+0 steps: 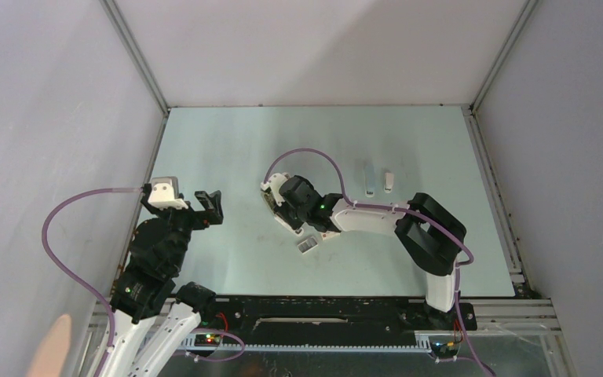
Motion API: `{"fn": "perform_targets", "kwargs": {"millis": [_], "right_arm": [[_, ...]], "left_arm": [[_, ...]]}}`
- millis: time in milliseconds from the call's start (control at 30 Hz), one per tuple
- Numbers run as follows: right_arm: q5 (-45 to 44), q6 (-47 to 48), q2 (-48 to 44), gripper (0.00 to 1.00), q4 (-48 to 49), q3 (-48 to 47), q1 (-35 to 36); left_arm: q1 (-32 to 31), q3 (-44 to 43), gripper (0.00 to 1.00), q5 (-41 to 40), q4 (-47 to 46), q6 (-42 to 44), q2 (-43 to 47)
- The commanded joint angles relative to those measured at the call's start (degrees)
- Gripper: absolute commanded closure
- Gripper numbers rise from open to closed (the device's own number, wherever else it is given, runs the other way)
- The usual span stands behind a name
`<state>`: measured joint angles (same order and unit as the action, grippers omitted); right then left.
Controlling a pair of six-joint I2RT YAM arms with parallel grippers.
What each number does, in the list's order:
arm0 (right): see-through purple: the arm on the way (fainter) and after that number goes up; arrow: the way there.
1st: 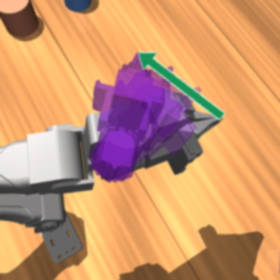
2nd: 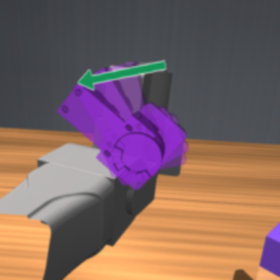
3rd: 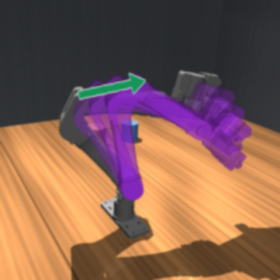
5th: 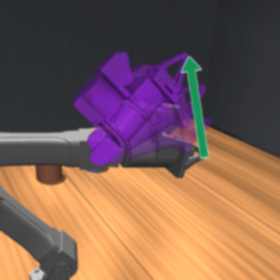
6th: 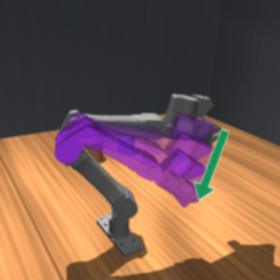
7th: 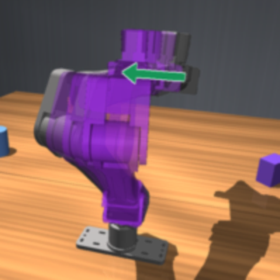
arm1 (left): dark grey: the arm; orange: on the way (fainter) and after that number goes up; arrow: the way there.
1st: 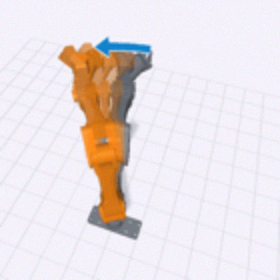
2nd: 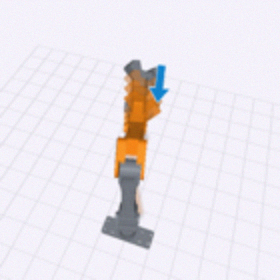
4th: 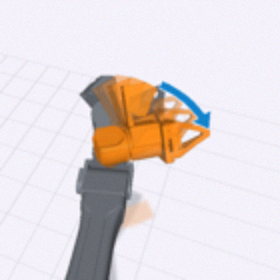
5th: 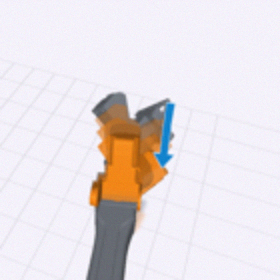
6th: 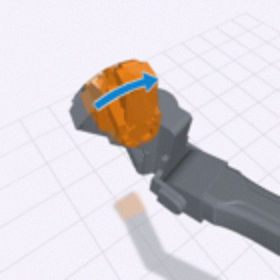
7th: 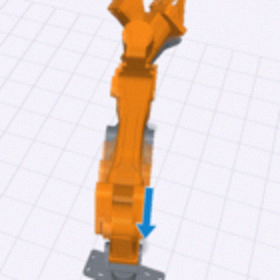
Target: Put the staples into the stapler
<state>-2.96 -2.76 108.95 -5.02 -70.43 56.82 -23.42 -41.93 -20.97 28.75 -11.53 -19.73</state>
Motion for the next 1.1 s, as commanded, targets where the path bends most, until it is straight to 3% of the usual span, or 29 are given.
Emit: {"fn": "perform_targets", "kwargs": {"millis": [0,1067], "right_arm": [[0.6,0.5,0.0,0.89,1.9,-0.1,-0.2],[0.5,0.0,1.2,0.9,0.5,-0.1,-0.4]], "left_arm": [[0.5,0.5,0.0,0.5,-1.7,0.1,0.2],[0.5,0.5,0.0,0.7,-1.7,0.2,0.2]]}}
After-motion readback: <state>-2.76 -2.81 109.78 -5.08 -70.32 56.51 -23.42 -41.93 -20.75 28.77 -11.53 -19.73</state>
